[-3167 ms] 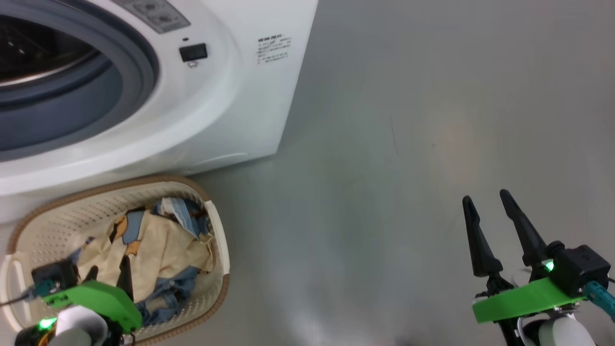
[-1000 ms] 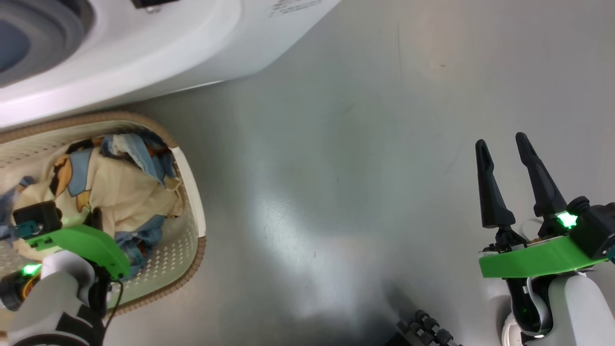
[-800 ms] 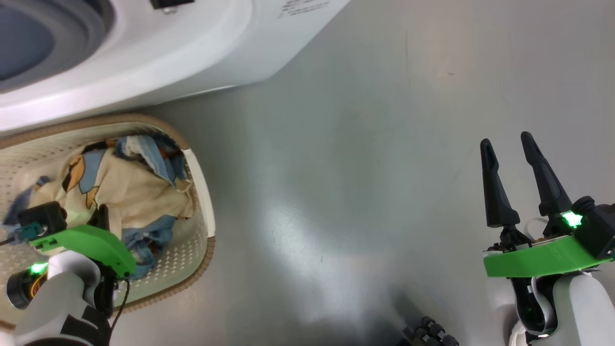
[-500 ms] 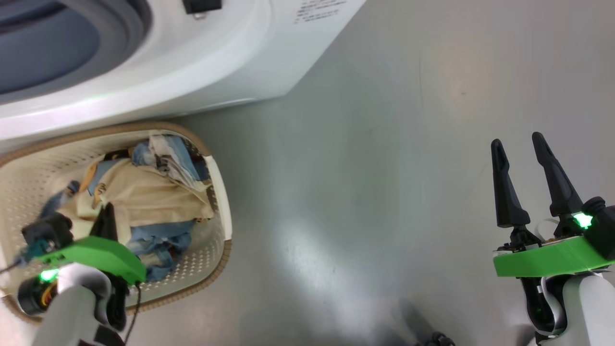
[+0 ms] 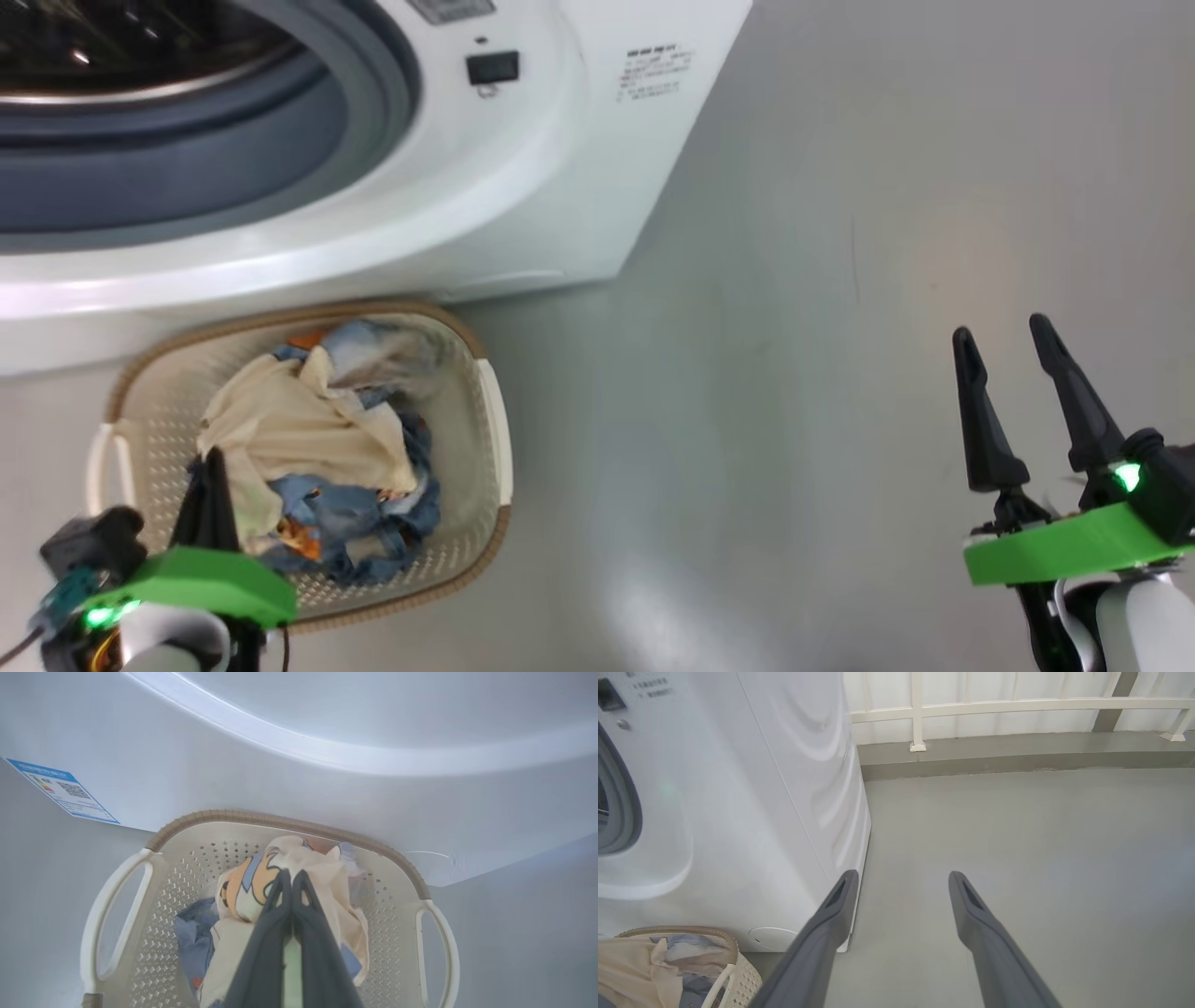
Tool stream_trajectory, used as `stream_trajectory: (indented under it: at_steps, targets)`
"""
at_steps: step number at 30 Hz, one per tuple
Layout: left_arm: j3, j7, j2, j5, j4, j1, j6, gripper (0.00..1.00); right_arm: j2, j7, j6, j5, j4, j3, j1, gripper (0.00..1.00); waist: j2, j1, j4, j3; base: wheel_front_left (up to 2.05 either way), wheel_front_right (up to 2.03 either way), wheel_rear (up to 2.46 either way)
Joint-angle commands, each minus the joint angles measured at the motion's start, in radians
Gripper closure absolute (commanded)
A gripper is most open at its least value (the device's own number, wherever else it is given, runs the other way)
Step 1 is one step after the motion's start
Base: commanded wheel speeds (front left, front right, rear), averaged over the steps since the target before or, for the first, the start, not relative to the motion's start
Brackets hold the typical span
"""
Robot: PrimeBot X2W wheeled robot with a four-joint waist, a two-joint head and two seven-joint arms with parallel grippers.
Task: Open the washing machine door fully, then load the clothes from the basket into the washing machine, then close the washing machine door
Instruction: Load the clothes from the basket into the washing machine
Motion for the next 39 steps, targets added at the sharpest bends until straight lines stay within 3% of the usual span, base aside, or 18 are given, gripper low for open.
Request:
stream_trajectory:
  at_steps: [1,8,24,39]
  targets:
    - [0.041,-0.013,0.015,0.007,-0.046,0.047,-0.004,1.00,-0.015,-0.005,0.001,-0.008,-0.016,0.023,0.037,0.00,0.0000,0.0000,0.047,-0.098,0.00,0.00,0.00]
    - [0.010,-0.013,0.013,-0.060,-0.165,0.144,-0.010,1.00,-0.008,-0.005,0.001,-0.008,-0.004,0.018,0.095,0.00,0.0000,0.0000,0.073,-0.213,0.00,0.00,0.00]
    - [-0.066,-0.014,0.012,-0.085,-0.456,0.308,0.051,1.00,0.014,-0.005,0.001,-0.009,0.009,0.023,0.188,0.00,0.0000,0.0000,0.082,-0.373,0.00,0.00,0.00]
    - [-0.077,-0.014,0.012,-0.082,-0.564,0.484,0.101,1.00,0.015,-0.005,0.001,-0.037,0.004,0.013,0.291,0.00,0.0000,0.0000,0.062,-0.512,0.00,0.00,0.00]
